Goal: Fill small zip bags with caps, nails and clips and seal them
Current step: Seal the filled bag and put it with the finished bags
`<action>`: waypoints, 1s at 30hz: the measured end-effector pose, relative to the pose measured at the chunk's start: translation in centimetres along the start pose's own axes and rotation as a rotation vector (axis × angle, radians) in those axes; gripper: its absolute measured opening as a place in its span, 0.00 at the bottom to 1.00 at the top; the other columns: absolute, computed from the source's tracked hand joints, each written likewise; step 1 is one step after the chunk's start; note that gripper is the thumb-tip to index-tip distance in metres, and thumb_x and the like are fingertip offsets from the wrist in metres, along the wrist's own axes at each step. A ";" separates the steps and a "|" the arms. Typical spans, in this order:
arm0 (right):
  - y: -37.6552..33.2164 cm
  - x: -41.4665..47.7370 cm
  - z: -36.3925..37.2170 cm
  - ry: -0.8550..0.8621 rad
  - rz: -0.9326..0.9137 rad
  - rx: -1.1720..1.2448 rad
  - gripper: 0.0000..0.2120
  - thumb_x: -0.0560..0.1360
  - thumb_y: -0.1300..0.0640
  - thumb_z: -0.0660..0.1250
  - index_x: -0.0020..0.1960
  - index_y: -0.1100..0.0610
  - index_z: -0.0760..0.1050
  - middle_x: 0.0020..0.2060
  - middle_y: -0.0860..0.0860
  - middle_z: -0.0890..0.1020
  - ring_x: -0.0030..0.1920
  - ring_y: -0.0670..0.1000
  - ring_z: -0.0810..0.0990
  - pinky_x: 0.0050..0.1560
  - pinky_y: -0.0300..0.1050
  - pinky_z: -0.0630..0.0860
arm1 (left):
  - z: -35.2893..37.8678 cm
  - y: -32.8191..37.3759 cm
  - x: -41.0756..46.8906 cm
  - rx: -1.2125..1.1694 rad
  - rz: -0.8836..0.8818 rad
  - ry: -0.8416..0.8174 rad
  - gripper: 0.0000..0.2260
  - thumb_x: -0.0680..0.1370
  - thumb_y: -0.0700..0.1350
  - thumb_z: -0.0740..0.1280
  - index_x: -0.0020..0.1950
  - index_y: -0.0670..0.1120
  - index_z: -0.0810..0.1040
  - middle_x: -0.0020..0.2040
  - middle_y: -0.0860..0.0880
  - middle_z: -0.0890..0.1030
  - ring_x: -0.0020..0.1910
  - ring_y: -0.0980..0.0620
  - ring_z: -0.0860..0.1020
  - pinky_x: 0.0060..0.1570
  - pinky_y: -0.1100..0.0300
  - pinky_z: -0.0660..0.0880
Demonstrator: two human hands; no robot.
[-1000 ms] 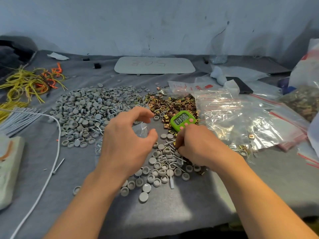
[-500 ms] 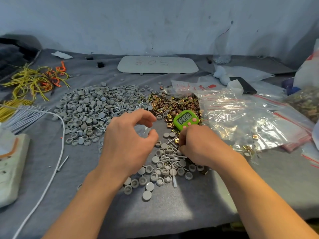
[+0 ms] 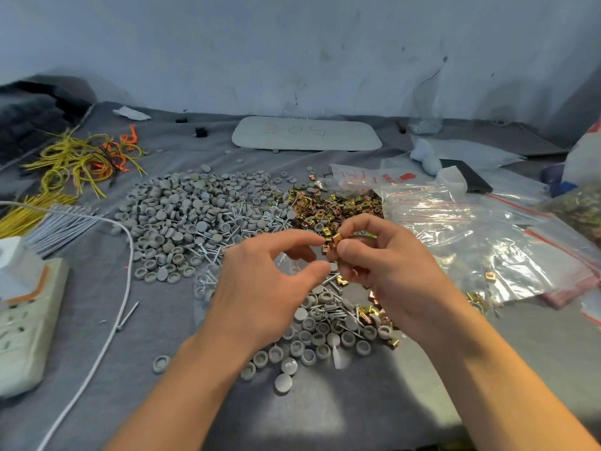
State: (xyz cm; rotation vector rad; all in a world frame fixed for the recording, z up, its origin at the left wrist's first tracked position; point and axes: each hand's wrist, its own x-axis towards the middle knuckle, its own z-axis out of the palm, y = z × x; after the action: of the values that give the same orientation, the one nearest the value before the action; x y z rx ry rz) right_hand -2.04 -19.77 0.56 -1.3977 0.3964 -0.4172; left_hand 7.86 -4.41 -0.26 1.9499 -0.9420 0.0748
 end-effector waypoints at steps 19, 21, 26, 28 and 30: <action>0.7 0.2 2.6 0.065 -0.245 -0.503 0.11 0.75 0.67 0.70 0.42 0.51 0.84 0.29 0.48 0.85 0.29 0.49 0.82 0.31 0.44 0.77 | -0.3 0.0 0.4 -0.048 -0.067 0.067 0.06 0.73 0.46 0.76 0.40 0.58 0.87 0.35 0.65 0.82 0.32 0.68 0.77 0.32 0.77 0.66; 0.6 0.1 2.6 0.119 -0.322 -0.571 0.10 0.74 0.64 0.73 0.42 0.50 0.86 0.32 0.46 0.86 0.33 0.48 0.84 0.35 0.48 0.81 | -0.4 0.0 0.3 -0.051 -0.057 0.074 0.05 0.72 0.46 0.77 0.40 0.58 0.87 0.35 0.66 0.82 0.32 0.69 0.76 0.32 0.77 0.66; 0.1 0.0 2.4 0.088 -0.236 -0.319 0.10 0.75 0.67 0.73 0.42 0.54 0.88 0.33 0.53 0.87 0.33 0.52 0.85 0.34 0.42 0.80 | -1.0 -0.2 0.2 -0.061 -0.005 0.092 0.12 0.69 0.44 0.80 0.46 0.60 0.87 0.41 0.66 0.83 0.45 0.68 0.80 0.43 0.78 0.68; -0.1 0.1 2.3 0.048 -0.102 -0.112 0.11 0.77 0.68 0.71 0.40 0.57 0.87 0.33 0.56 0.85 0.30 0.51 0.81 0.32 0.41 0.75 | -1.2 -0.2 0.1 -0.049 0.024 0.080 0.16 0.68 0.46 0.81 0.51 0.62 0.86 0.44 0.66 0.84 0.49 0.67 0.80 0.46 0.77 0.68; -0.2 0.1 2.1 0.005 0.053 0.029 0.10 0.78 0.66 0.70 0.41 0.61 0.87 0.33 0.56 0.83 0.30 0.49 0.77 0.33 0.41 0.72 | -1.2 -0.1 0.1 -0.056 0.042 0.070 0.17 0.68 0.49 0.82 0.53 0.63 0.86 0.46 0.65 0.84 0.51 0.67 0.80 0.47 0.77 0.69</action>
State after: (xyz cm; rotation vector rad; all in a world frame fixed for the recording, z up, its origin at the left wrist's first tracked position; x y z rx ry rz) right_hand -0.87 -18.03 1.07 -1.3551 0.4294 -0.3818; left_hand 8.34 -3.52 0.40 1.8648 -0.9290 0.1386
